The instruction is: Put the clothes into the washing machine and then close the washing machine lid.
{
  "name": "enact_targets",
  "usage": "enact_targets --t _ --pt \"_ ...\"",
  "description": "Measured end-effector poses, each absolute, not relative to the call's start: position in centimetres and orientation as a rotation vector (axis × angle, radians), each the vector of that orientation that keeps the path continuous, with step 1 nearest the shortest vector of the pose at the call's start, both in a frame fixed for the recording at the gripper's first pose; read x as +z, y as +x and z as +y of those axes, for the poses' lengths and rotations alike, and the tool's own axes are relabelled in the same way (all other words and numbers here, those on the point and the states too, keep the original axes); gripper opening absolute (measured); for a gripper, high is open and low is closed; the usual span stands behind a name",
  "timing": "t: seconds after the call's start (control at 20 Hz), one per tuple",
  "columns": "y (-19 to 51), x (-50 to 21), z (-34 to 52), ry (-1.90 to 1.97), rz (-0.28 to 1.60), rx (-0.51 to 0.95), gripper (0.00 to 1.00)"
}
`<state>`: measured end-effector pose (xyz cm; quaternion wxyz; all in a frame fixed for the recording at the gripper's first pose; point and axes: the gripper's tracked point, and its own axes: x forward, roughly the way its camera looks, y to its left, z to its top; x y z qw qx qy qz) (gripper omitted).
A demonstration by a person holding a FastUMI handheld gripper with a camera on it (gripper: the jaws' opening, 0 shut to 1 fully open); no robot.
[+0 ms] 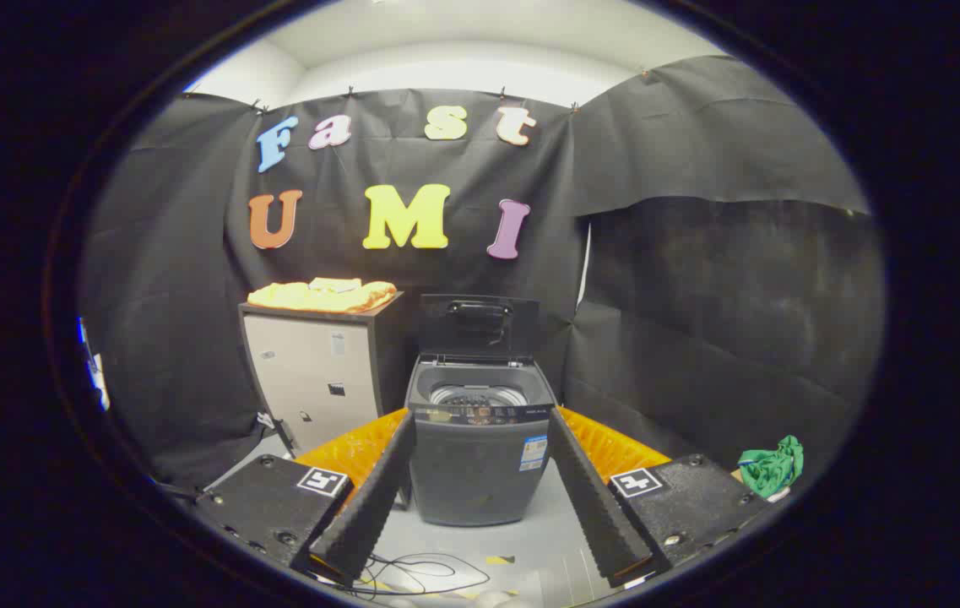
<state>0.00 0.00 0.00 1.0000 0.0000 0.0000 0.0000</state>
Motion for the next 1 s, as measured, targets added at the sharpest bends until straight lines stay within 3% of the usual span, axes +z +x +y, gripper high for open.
enact_targets --t 1.0 --pt "0.3 0.9 1.9 0.021 -0.005 0.000 0.98"
